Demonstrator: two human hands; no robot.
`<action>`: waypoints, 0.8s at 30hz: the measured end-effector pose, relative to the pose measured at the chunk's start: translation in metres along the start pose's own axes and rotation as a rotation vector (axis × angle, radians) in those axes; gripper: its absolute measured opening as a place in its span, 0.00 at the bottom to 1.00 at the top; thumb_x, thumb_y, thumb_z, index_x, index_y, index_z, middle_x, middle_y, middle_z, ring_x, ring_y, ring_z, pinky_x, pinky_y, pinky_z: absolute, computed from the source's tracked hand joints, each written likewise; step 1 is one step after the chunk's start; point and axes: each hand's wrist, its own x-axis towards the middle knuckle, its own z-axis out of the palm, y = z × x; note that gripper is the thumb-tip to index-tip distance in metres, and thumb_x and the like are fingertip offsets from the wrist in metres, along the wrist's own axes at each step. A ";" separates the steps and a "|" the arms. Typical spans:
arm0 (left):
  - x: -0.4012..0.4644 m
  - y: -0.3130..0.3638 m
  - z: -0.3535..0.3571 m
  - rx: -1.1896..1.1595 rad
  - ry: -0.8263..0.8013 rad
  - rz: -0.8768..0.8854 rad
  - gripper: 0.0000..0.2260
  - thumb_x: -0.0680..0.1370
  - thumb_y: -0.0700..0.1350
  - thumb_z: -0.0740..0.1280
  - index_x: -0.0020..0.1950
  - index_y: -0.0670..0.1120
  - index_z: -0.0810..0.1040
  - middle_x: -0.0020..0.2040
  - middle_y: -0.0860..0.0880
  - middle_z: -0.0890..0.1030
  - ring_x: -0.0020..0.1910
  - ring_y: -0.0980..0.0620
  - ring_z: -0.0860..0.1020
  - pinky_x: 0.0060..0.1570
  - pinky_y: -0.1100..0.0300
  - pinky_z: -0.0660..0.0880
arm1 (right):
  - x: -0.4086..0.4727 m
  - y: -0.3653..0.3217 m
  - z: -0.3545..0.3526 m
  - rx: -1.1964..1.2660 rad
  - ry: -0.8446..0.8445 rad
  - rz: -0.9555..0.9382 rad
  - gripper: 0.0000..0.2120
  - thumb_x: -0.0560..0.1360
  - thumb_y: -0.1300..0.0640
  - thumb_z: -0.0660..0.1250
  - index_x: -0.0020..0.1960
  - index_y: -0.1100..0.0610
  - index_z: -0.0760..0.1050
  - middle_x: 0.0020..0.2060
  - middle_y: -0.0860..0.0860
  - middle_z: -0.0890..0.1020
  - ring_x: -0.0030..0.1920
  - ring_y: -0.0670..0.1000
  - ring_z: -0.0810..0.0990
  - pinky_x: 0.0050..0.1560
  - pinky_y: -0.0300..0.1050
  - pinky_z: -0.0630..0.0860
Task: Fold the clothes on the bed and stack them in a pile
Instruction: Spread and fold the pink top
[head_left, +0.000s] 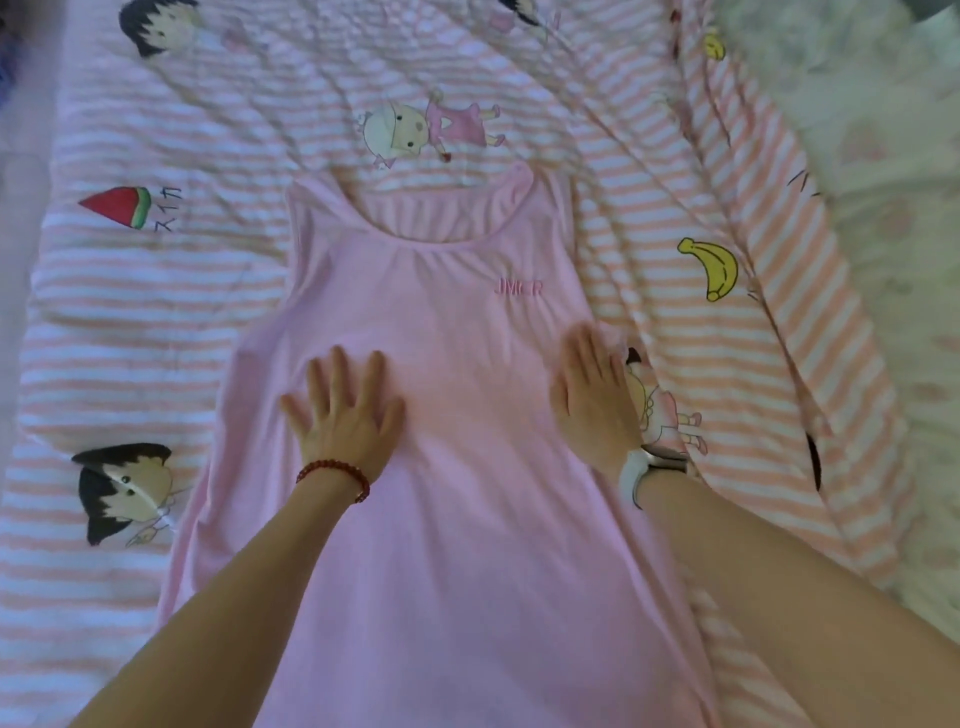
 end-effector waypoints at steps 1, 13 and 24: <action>0.011 0.000 -0.003 -0.006 0.010 0.002 0.27 0.78 0.60 0.49 0.75 0.60 0.43 0.77 0.49 0.41 0.75 0.46 0.39 0.68 0.36 0.40 | 0.014 0.001 -0.005 0.090 0.054 0.066 0.24 0.81 0.58 0.50 0.75 0.63 0.52 0.75 0.59 0.55 0.75 0.56 0.52 0.73 0.54 0.49; 0.092 0.074 -0.025 0.015 0.115 0.306 0.28 0.78 0.57 0.53 0.76 0.56 0.47 0.77 0.49 0.45 0.75 0.45 0.43 0.66 0.33 0.42 | 0.043 0.073 -0.037 0.701 -0.024 0.310 0.02 0.75 0.60 0.66 0.46 0.54 0.76 0.41 0.45 0.75 0.40 0.44 0.72 0.41 0.37 0.68; 0.103 0.095 -0.009 0.075 0.062 0.246 0.27 0.78 0.61 0.48 0.75 0.60 0.43 0.77 0.51 0.41 0.75 0.43 0.40 0.67 0.34 0.39 | 0.057 0.091 -0.052 0.505 0.055 0.434 0.10 0.78 0.66 0.55 0.55 0.62 0.72 0.47 0.55 0.77 0.45 0.55 0.75 0.46 0.49 0.74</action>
